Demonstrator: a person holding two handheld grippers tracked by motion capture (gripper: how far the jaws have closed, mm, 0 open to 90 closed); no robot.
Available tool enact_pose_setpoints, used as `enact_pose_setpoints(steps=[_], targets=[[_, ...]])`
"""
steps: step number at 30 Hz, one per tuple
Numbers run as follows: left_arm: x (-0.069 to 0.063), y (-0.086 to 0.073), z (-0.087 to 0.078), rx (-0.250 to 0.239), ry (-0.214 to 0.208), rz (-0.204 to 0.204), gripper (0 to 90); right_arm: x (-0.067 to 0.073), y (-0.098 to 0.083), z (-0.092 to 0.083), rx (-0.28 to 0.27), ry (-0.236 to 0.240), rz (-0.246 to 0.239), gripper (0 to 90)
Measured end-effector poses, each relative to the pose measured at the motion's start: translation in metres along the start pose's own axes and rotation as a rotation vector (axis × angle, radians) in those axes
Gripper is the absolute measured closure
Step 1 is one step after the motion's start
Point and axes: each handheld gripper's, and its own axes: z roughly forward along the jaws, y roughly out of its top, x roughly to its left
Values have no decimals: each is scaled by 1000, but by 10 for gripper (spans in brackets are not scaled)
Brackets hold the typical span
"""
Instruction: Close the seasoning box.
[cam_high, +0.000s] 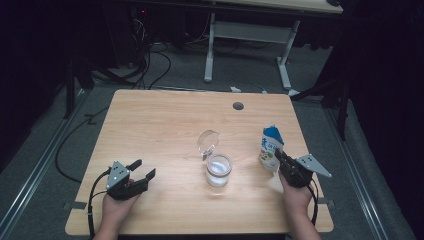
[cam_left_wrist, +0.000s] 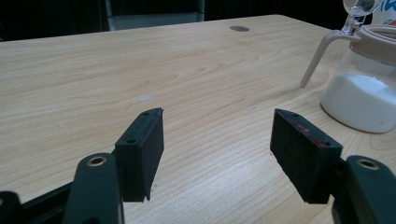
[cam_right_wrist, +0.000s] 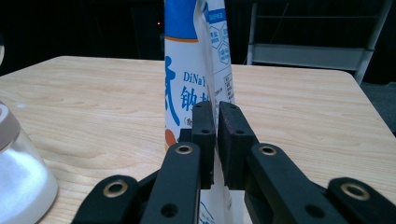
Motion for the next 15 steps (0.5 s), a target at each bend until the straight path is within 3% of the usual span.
enact_pose_setpoints(steps=[15], targets=[[-2, -1, 2, 14, -11, 5, 350, -2, 0, -3, 21, -16, 16, 700]])
